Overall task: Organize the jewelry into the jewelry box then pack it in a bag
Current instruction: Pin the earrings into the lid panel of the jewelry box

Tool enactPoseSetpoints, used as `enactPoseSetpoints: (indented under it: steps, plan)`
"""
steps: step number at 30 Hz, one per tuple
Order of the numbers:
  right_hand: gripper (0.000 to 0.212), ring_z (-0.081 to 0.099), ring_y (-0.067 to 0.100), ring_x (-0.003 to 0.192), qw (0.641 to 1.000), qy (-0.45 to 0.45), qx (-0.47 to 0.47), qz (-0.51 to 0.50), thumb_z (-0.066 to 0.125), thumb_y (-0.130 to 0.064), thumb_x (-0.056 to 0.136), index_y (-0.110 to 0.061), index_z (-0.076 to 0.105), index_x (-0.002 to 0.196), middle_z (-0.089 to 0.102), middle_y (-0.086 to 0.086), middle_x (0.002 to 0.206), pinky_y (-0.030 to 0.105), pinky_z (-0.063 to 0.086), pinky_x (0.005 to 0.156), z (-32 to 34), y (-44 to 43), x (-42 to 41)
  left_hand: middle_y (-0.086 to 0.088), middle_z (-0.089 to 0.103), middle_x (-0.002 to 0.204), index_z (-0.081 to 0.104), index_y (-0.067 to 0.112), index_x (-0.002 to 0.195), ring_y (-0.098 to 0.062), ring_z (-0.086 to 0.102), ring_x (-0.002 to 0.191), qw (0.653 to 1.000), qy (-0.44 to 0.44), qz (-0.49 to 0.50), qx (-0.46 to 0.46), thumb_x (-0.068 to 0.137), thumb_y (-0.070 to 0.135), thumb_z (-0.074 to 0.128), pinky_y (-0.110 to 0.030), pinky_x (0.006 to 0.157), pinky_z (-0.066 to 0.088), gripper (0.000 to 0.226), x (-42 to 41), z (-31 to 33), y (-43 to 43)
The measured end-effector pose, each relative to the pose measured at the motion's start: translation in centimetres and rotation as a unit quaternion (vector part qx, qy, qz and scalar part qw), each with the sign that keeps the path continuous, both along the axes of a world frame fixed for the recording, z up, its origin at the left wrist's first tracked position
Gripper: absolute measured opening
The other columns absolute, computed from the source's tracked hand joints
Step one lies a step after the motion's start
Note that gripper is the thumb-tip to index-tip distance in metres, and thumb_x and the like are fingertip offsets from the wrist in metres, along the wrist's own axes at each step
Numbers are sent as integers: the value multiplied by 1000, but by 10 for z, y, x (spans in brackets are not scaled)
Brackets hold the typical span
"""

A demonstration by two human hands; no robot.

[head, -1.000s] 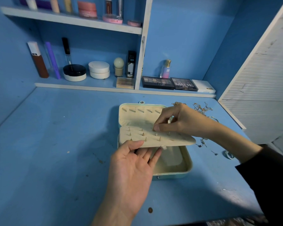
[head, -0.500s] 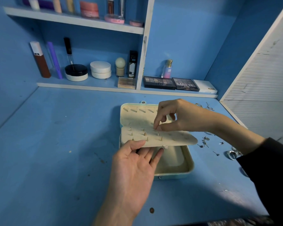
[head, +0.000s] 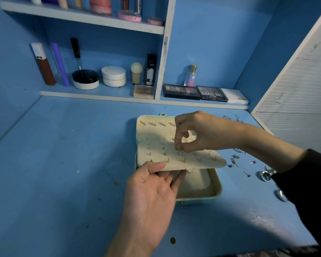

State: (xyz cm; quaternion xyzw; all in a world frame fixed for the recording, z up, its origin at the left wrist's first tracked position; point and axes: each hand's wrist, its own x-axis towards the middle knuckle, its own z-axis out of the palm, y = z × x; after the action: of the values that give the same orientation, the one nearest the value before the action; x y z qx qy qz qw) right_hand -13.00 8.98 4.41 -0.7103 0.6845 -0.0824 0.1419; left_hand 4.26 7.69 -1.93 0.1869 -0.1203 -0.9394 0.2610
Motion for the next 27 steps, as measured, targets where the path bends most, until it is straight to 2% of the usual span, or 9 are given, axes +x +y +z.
enactPoseSetpoints:
  steps: [4, 9, 13, 19, 27]
  plan:
    - [5, 50, 10, 73, 1000, -6, -5, -11, 69, -14, 80, -15, 73, 81, 54, -3, 78, 25, 42, 68, -2, 1, 0, -13, 67, 116, 60, 11, 116, -26, 63, 110, 1000, 1, 1, 4, 73, 7, 45, -41, 100, 42, 46, 0, 0, 0]
    - [5, 54, 9, 75, 999, -34, -8, -30, 68, -18, 82, -21, 72, 82, 61, -6, 79, 15, 41, 68, -4, 5, -3, -12, 67, 116, 59, 11, 120, -25, 64, 110, 1000, 0, 7, 2, 74, 9, 46, -42, 103, 40, 47, 0, 4, 1]
    - [5, 55, 6, 75, 998, -53, -12, -32, 68, -15, 81, -19, 71, 83, 62, -11, 80, 9, 38, 68, -5, 6, -4, -11, 68, 117, 57, 13, 124, -24, 64, 110, 1000, -2, 17, -2, 75, 12, 48, -43, 105, 38, 50, 0, 5, 3]
    - [5, 52, 1, 72, 998, -49, -15, -23, 69, -13, 81, -17, 72, 83, 57, -14, 75, 6, 35, 64, -5, 5, -3, -11, 68, 115, 58, 13, 123, -24, 65, 108, 1000, -12, 28, -6, 76, 12, 48, -43, 104, 39, 48, -1, 6, 5]
    - [5, 50, 2, 72, 999, -44, -22, -19, 69, -14, 81, -17, 72, 84, 56, -11, 76, 6, 34, 64, -6, 6, -4, -11, 69, 113, 59, 12, 120, -24, 65, 107, 999, -19, 33, 2, 75, 10, 48, -44, 103, 40, 46, -2, 7, 4]
